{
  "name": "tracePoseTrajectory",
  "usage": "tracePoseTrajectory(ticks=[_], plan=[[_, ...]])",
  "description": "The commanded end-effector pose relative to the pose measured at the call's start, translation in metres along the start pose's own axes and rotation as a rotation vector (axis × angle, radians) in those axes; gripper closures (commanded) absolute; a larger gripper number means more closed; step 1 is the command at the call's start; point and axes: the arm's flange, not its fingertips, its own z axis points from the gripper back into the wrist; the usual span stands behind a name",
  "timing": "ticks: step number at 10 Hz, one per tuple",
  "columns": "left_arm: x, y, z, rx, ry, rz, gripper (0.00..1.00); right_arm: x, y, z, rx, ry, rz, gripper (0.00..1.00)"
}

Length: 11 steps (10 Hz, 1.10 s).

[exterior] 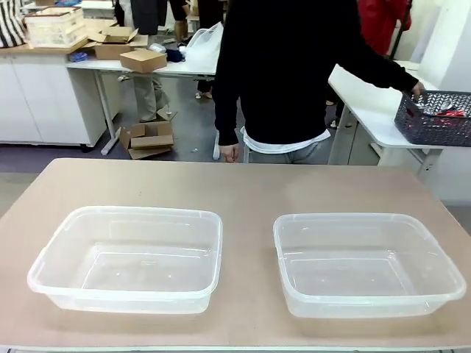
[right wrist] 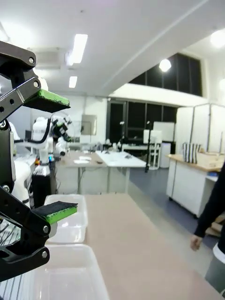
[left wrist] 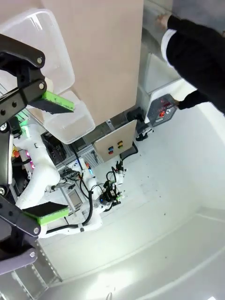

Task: Sort the waste into each basket.
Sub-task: Pick up the Organizing box on the left side of the table and lift it.

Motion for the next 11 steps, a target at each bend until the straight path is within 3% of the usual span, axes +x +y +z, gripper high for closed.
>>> tracePoseTrajectory(ticks=[1, 11], plan=[[-0.0009, -0.0048, 0.0040, -0.013, -0.006, -0.030, 0.00, -0.0058, 0.0048, 0.0056, -0.030, 0.005, 0.060, 0.00], [-0.0009, -0.0048, 0.0040, -0.013, -0.006, -0.030, 0.00, -0.0058, 0.0048, 0.0056, -0.030, 0.005, 0.060, 0.00]])
